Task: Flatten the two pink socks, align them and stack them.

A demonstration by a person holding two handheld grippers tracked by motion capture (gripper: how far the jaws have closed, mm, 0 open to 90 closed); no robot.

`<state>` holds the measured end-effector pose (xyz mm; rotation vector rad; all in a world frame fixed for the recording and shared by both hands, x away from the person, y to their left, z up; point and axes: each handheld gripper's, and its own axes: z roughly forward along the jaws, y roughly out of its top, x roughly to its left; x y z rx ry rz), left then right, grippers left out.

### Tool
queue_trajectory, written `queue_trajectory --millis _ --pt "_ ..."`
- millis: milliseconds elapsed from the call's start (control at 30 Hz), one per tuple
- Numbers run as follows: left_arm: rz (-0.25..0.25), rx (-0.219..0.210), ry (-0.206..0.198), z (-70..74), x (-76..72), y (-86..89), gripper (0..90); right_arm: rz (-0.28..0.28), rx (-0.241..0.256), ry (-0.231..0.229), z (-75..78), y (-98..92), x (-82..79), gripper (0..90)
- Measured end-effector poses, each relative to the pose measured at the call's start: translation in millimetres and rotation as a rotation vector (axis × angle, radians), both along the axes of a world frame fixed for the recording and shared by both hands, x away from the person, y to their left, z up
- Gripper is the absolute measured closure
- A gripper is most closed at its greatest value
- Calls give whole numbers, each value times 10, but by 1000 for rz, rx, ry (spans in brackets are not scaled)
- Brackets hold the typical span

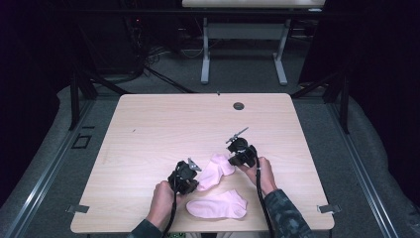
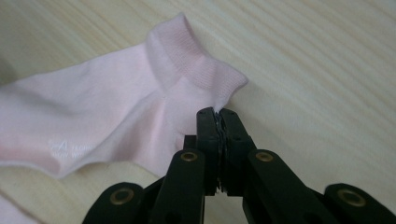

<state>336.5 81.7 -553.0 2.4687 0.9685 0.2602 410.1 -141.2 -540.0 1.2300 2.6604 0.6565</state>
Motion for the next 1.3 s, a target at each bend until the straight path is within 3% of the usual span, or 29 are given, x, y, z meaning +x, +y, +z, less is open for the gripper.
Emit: queue_trajectory --millis 100,133,267,333,433,533,667,700,733,767,800,900,1033,1067,1100,1167,1300 --pt "-7 27 -8 35 117 13 877 -38 21 -24 19 -65 -135 879" --pt "-13 42 -13 43 155 11 877 -40 5 2 42 -89 -173 878" --pt "-25 60 3 35 301 6 871 -44 1 12 13 -105 -374 873" --pt "-3 65 22 23 343 27 805 -41 18 18 -14 -90 -463 820" --pt "54 28 39 69 346 128 608 -28 21 9 31 -135 -517 740" --pt "96 -25 37 168 301 238 485 -52 48 -50 166 -237 -449 680" --pt "124 -55 55 211 218 271 453 -48 62 -54 193 -229 -337 661" --pt "123 -53 62 190 211 261 454 -41 32 -37 171 -214 -280 658" --pt "118 -43 70 151 207 247 462 -42 40 -27 139 -191 -253 654" --pt "113 -33 78 106 203 232 546 -37 14 2 51 -152 -192 650" --pt "108 -28 84 63 197 217 572 -39 4 14 4 -130 -177 644" --pt "97 -26 91 -20 175 186 624 -47 -9 19 -112 -98 -182 661" --pt "92 -25 71 -22 156 168 704 -42 -7 23 -130 -107 -192 712" --pt "88 -23 68 -21 151 164 743 -30 -23 29 -120 -111 -191 731" --pt "82 -23 65 -25 145 157 780 -55 15 7 -152 -98 -211 755" --pt "70 -16 49 -29 126 138 878 -36 -3 18 -133 -109 -226 806" --pt "55 0 39 -8 116 118 887 -41 -3 8 -124 -94 -252 818"
